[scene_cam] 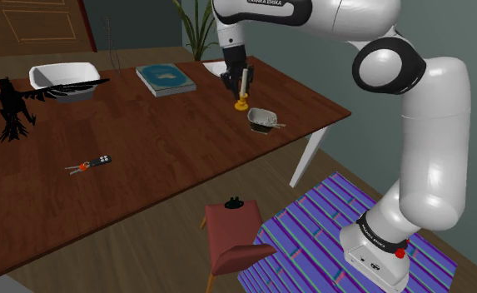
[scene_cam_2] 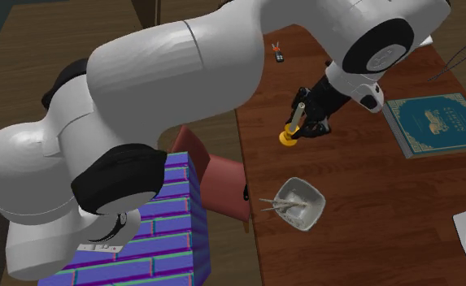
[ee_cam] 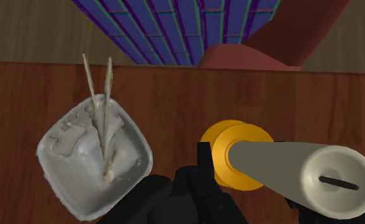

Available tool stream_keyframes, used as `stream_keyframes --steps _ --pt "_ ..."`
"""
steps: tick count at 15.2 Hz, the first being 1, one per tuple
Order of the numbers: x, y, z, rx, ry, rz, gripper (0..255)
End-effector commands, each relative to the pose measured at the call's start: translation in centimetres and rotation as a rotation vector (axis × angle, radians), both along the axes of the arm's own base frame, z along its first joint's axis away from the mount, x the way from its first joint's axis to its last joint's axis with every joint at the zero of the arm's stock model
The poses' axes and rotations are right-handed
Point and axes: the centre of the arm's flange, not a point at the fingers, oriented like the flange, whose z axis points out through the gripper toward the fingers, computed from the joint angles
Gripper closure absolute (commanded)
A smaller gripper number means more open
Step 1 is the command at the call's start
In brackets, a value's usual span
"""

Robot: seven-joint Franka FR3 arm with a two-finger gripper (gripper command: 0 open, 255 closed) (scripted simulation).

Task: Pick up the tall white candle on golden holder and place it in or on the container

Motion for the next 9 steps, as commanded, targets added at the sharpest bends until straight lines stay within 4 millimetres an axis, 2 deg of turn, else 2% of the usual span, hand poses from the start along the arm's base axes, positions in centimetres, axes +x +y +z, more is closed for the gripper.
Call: stream_keyframes --steps 1,9 --pt "0.2 -2.7 -0.2 0.0 0.0 0.001 255" --pt "0.1 -13.3 -1.2 0.0 0.0 0.001 255"
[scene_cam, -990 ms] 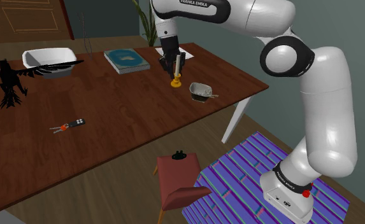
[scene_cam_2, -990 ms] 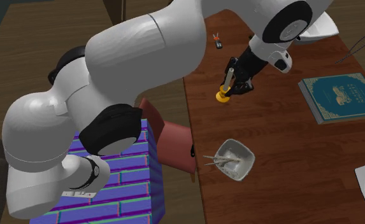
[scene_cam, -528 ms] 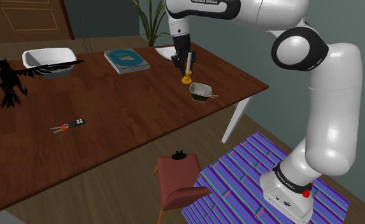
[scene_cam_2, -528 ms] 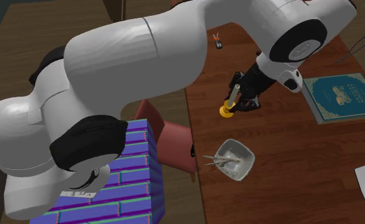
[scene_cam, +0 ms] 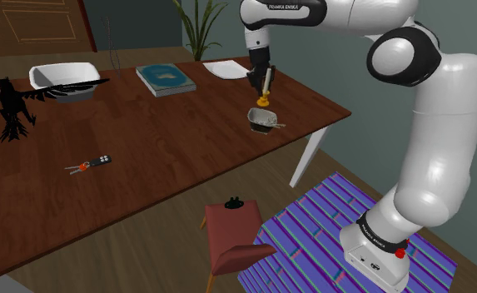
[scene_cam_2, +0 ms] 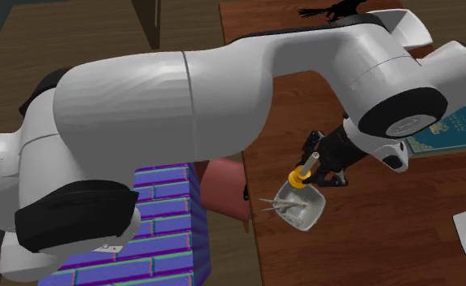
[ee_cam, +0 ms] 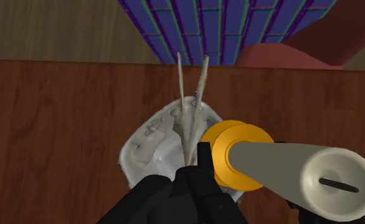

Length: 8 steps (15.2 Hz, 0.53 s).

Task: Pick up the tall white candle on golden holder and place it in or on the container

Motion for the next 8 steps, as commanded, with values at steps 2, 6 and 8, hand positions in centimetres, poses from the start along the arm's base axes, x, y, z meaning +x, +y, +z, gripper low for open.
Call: stream_keyframes --steps 2,6,8 --pt "0.1 -4.0 -0.3 0.0 0.0 0.001 255" --pt "0.1 -5.9 -1.5 0.0 0.0 0.001 255" --pt "0.1 -5.9 -2.6 0.0 0.0 0.001 255"
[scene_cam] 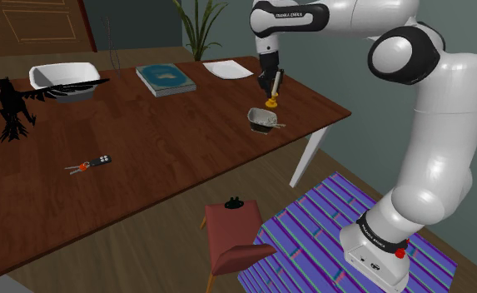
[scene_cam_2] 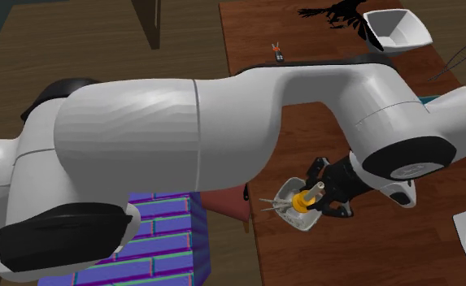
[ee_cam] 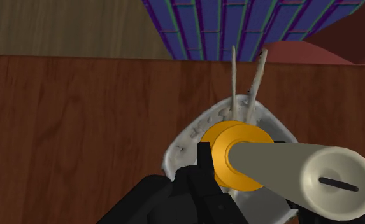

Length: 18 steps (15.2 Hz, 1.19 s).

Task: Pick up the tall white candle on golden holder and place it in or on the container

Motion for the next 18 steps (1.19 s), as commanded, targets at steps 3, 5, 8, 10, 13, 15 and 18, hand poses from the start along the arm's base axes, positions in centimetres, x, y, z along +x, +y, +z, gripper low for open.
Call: stream_keyframes --steps 3,5,8,10,13,15,18 --pt "0.0 0.0 -2.1 0.0 0.0 0.0 255" --pt "0.0 0.0 -3.3 0.0 0.0 0.0 255" --pt "0.0 0.0 -3.3 0.0 0.0 0.0 255" --pt "0.0 0.0 -3.3 0.0 0.0 0.0 255" --pt "0.0 0.0 -3.3 0.0 0.0 0.0 255" --pt "0.0 0.0 -3.3 0.0 0.0 0.0 0" --pt "0.0 0.0 -3.3 0.0 0.0 0.0 0"
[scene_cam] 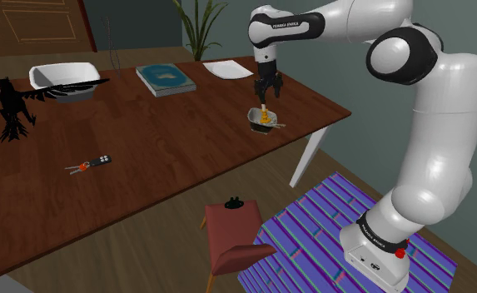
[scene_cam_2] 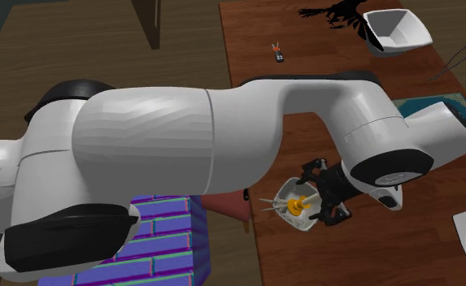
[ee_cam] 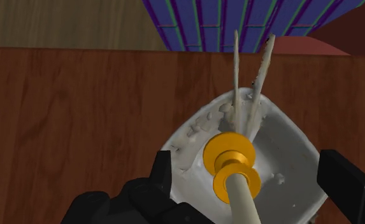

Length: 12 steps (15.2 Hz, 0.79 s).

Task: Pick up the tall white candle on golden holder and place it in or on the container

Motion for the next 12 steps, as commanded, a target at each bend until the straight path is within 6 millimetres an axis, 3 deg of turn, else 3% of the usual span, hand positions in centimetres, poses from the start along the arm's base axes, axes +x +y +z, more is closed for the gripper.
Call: stream_keyframes --steps 1,5,12 --pt "0.0 0.0 0.0 0.0 0.0 0.0 0" --pt "2.0 0.5 4.6 0.0 0.0 0.0 0" --pt "2.0 0.5 4.6 0.0 0.0 0.0 0"
